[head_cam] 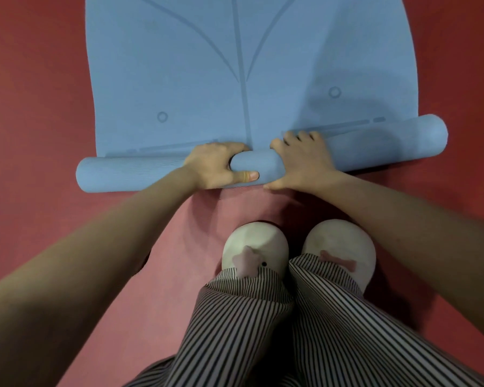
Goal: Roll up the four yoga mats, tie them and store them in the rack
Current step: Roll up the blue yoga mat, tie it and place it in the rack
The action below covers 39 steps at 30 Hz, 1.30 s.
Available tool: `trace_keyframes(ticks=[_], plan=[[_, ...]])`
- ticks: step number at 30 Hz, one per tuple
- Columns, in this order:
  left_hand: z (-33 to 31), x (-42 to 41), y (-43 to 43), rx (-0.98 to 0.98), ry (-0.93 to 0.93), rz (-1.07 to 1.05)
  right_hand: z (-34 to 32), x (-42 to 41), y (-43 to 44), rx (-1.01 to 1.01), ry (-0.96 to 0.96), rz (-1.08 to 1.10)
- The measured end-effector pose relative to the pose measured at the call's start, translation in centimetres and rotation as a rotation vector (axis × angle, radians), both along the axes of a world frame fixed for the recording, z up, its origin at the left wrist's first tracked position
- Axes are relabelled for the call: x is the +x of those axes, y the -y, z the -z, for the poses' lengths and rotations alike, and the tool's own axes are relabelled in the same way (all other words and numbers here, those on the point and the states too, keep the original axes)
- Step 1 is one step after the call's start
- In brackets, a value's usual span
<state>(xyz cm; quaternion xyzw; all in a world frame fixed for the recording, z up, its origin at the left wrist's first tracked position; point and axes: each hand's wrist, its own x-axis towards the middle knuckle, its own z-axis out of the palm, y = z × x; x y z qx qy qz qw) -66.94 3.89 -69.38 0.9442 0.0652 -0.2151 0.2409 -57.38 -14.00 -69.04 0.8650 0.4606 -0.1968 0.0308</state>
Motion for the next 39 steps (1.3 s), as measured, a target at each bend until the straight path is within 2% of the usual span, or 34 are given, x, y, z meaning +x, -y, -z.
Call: trace_keyframes(ticks=[1, 4, 6, 10, 13, 17, 20, 23, 25, 27, 29, 31, 34, 37, 39], plan=[[0.0, -0.4, 0.1, 0.036, 0.067, 0.006, 0.0, 0.1, -0.1, 0.005, 0.003, -0.025], [0.9, -2.3, 0.9, 0.193, 0.534, 0.071, -0.1, 0.6, 0.1, 0.033, 0.006, -0.061], [1.9, -3.0, 1.4, 0.291, 0.667, 0.125, -0.4, 1.0, -0.3, 0.047, -0.031, -0.05], [1.8, -1.9, 1.6, 0.343, 0.533, 0.127, -0.6, 1.9, -1.0, 0.039, -0.072, -0.043], [0.8, -0.8, 1.1, 0.235, 0.444, 0.127, -1.2, 2.8, -1.7, -0.052, -0.161, -0.012], [-0.5, -0.6, 1.8, 0.104, 0.149, 0.088, -2.2, 3.0, -1.4, -0.259, -0.383, 0.004], [-0.1, -1.8, 3.0, -0.037, 0.037, 0.093, -1.4, 1.6, 0.4, -0.291, -0.491, 0.019], [0.6, -2.8, 3.7, -0.033, 0.08, 0.088, -1.1, -0.5, 2.3, -0.211, -0.357, 0.074], [0.8, -2.8, 3.7, -0.024, 0.106, 0.095, -0.7, -1.3, 3.0, -0.022, -0.257, 0.084], [0.7, -2.3, 3.4, -0.059, 0.097, 0.087, -0.2, -1.4, 3.2, 0.24, -0.129, 0.003], [0.7, -1.4, 2.9, -0.124, 0.035, 0.061, 0.3, -1.3, 3.4, 0.331, 0.014, -0.13], [0.7, -0.7, 2.6, -0.133, 0.004, 0.067, 0.5, -2.1, 3.7, 0.255, 0.06, -0.202], [0.9, -1.4, 2.8, -0.023, 0.125, 0.099, 0.6, -2.6, 3.3, 0.278, 0.062, -0.103], [0.8, -2.2, 3.1, 0.041, 0.286, 0.091, 0.2, -1.5, 2.7, 0.196, -0.113, -0.003], [1.0, -2.6, 3.3, 0.102, 0.486, 0.072, 0.0, -0.9, 2.3, 0.134, -0.197, 0.0]])
